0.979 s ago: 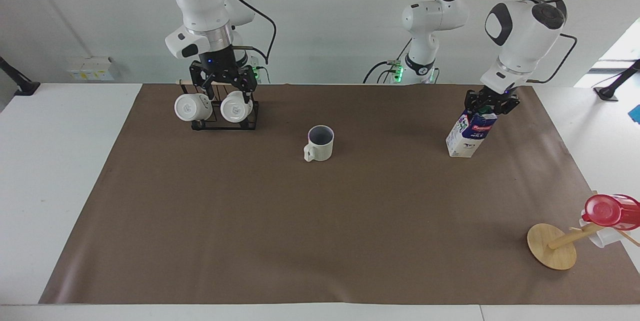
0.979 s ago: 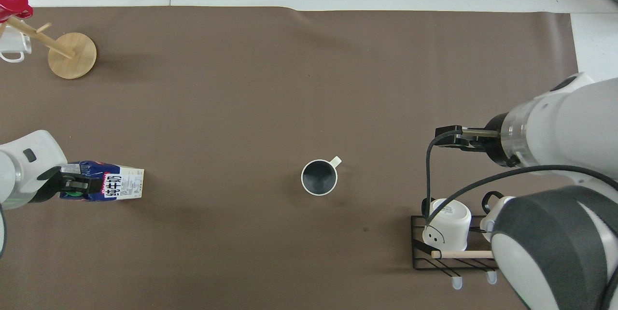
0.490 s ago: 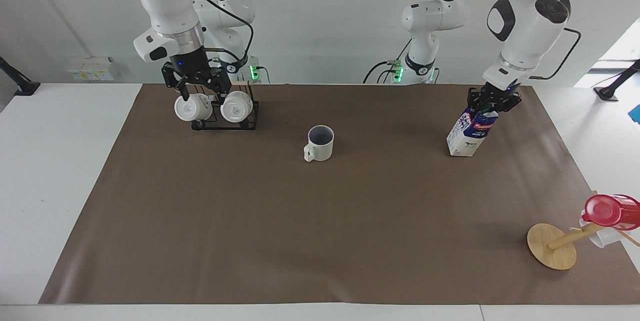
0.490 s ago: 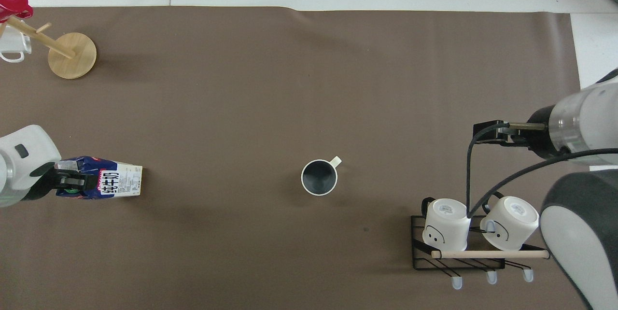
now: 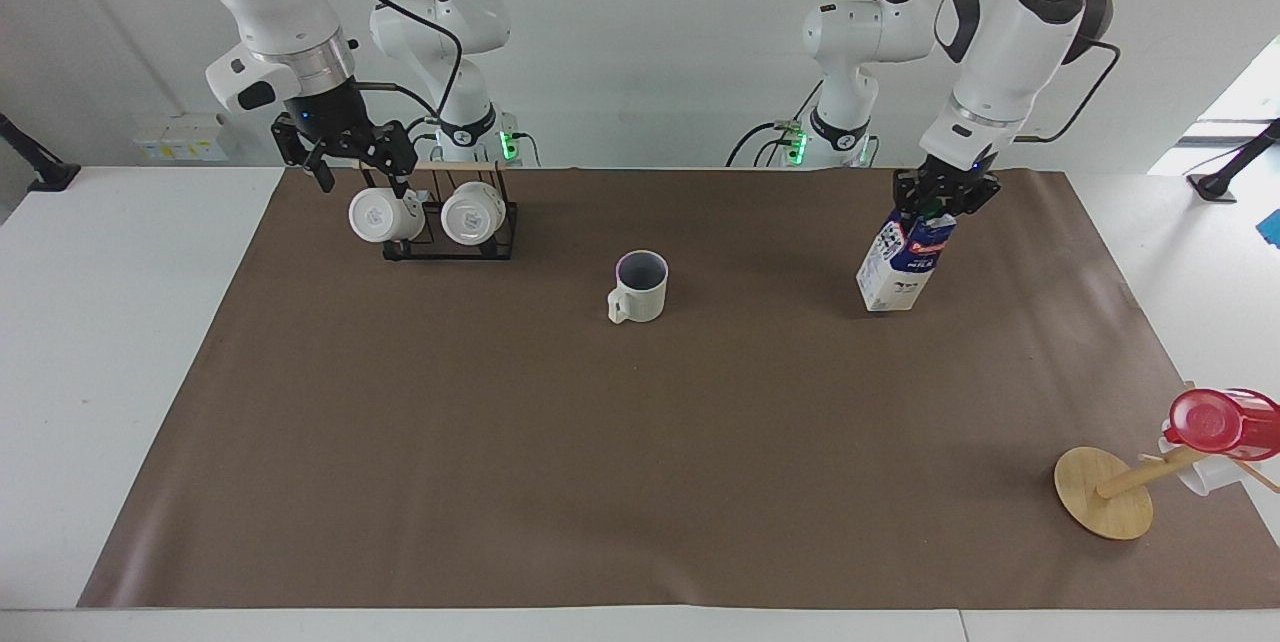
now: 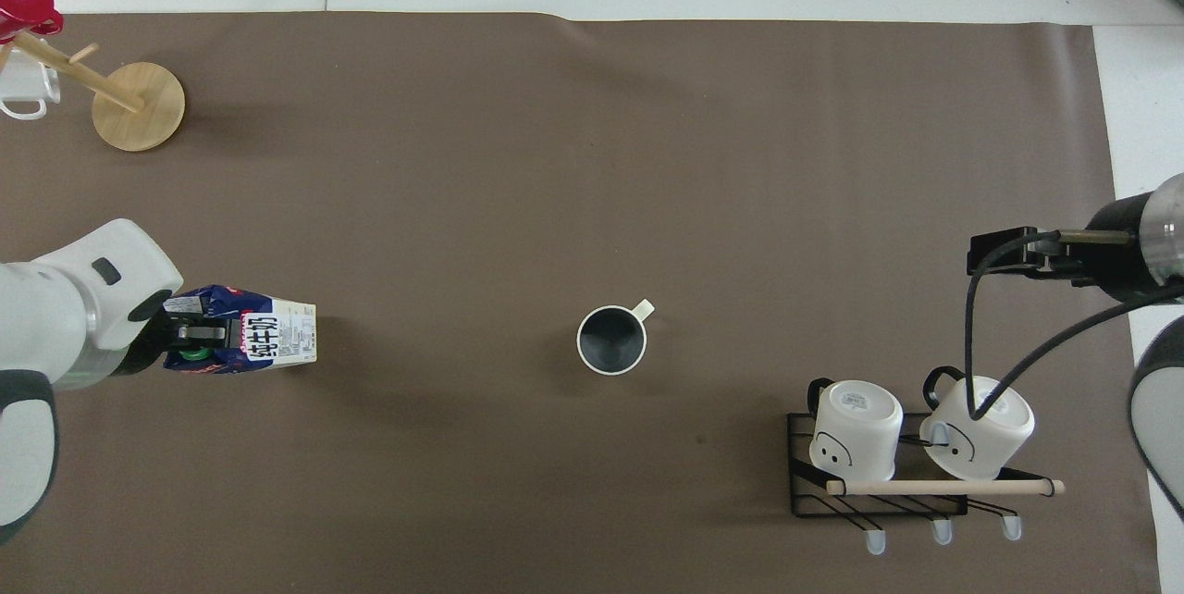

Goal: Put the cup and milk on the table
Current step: 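Lift the milk carton with the left gripper while the right gripper withdraws, then place the milk carton beside the white mug with the left gripper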

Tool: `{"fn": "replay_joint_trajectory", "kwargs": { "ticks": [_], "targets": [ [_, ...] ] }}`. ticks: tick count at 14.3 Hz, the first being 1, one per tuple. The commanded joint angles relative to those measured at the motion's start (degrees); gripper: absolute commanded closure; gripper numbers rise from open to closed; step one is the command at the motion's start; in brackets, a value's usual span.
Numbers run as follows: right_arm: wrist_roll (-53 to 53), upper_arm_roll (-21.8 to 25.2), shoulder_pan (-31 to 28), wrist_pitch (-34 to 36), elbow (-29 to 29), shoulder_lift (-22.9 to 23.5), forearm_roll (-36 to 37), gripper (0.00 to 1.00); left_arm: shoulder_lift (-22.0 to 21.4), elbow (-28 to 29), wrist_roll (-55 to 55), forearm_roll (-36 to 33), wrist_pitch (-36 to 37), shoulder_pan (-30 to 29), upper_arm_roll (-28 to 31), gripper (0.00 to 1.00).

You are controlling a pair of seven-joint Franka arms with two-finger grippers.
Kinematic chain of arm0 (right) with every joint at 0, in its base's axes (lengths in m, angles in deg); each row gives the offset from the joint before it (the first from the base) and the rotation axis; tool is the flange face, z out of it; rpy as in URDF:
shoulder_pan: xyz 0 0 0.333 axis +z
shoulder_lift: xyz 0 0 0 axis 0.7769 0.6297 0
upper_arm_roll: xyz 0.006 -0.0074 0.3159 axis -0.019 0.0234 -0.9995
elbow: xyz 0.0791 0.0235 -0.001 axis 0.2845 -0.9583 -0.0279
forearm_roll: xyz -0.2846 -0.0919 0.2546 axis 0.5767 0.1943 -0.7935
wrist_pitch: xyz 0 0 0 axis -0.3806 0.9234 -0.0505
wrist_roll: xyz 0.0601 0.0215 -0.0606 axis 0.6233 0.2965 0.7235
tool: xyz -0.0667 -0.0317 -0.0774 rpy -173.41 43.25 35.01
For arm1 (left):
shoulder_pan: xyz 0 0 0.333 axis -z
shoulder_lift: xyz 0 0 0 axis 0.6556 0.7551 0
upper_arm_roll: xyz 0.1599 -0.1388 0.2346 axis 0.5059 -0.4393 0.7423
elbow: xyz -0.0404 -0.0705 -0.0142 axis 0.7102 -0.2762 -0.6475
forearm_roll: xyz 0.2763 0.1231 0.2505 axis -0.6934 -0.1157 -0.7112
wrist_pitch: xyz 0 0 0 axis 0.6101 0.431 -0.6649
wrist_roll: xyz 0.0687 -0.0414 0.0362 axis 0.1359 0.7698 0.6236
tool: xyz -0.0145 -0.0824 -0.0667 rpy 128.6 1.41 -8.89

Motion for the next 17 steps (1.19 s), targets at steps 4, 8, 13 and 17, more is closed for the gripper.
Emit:
{"fn": "replay_joint_trajectory", "kwargs": {
  "ticks": [4,8,13,17],
  "targets": [
    [1.71,-0.06,-0.9,7.3,9.5,2.04,-0.67,0.0,2.8,-3.29,16.51,-0.45,-0.1,12.74,0.59,0.54],
    [2.67,0.12,-0.9,10.48,13.12,3.97,-0.14,0.0,7.11,-6.19,25.23,-0.72,-1.77,19.6,0.5,0.54],
    [3.11,-5.38,-8.25,11.01,14.18,4.41,-0.23,0.0,11.25,-8.48,28.92,-0.98,-3.79,24.09,0.5,0.55],
    [3.46,-4.9,-7.94,12.59,15.58,5.38,0.21,0.0,13.62,-8.57,34.65,-3.79,-6.26,26.29,0.5,0.57]
  ]
}}
